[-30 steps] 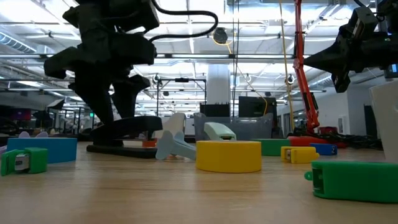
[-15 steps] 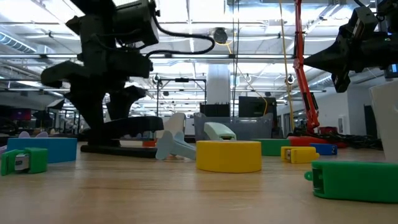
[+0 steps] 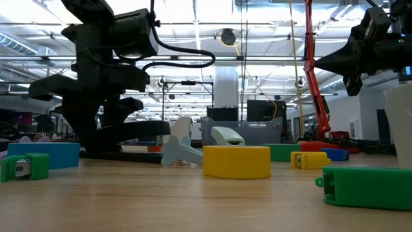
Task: Pick and place Stapler, Stapler remover, tape
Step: Put the black stapler into the black bin
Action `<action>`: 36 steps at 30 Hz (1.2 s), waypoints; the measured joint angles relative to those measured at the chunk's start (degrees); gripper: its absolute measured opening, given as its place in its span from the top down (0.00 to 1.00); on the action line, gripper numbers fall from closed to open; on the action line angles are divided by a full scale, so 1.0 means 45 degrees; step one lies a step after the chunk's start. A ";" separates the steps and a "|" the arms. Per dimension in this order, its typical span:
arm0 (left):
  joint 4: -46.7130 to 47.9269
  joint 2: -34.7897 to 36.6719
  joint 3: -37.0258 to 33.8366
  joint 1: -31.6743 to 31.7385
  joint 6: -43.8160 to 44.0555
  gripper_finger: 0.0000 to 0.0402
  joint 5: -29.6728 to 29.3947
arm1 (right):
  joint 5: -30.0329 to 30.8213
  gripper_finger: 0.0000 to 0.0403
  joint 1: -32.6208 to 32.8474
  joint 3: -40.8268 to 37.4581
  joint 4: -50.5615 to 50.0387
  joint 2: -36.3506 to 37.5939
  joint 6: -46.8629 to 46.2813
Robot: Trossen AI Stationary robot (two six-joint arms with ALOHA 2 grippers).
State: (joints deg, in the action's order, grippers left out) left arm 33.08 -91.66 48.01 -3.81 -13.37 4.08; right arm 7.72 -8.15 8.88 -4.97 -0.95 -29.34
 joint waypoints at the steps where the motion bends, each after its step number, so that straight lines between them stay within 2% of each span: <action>1: 0.0000 0.0000 0.0000 0.0000 -0.0002 0.54 -0.0003 | -0.0002 0.99 0.0001 0.0000 0.0000 0.0000 0.0001; 4: -0.0034 0.0019 0.0000 -0.0005 0.0011 0.67 0.0131 | -0.0008 0.99 0.0001 0.0000 0.0000 0.0000 -0.0001; 14: 0.0069 0.0025 0.0010 0.0000 0.0467 0.67 0.0233 | -0.0046 0.99 -0.0002 0.0000 0.0102 0.0000 -0.1366; 27: 0.2011 0.1266 0.0487 0.0000 0.1111 0.67 -0.0151 | -0.0056 0.99 0.0001 0.0000 0.0112 0.0000 -0.1687; 32: 0.2285 0.1983 0.1192 0.0000 0.1561 0.67 -0.0367 | -0.0087 0.99 -0.0001 -0.0005 0.0281 0.0000 -0.1677; 36: 0.2245 0.2336 0.2081 0.0000 0.1882 0.67 -0.0460 | -0.0114 0.99 -0.0001 -0.0005 0.1261 -0.0077 -0.1651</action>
State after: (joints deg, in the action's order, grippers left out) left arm 43.18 -81.14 57.37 -3.81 -4.90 2.01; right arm 7.20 -8.15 8.86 0.70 -1.30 -36.77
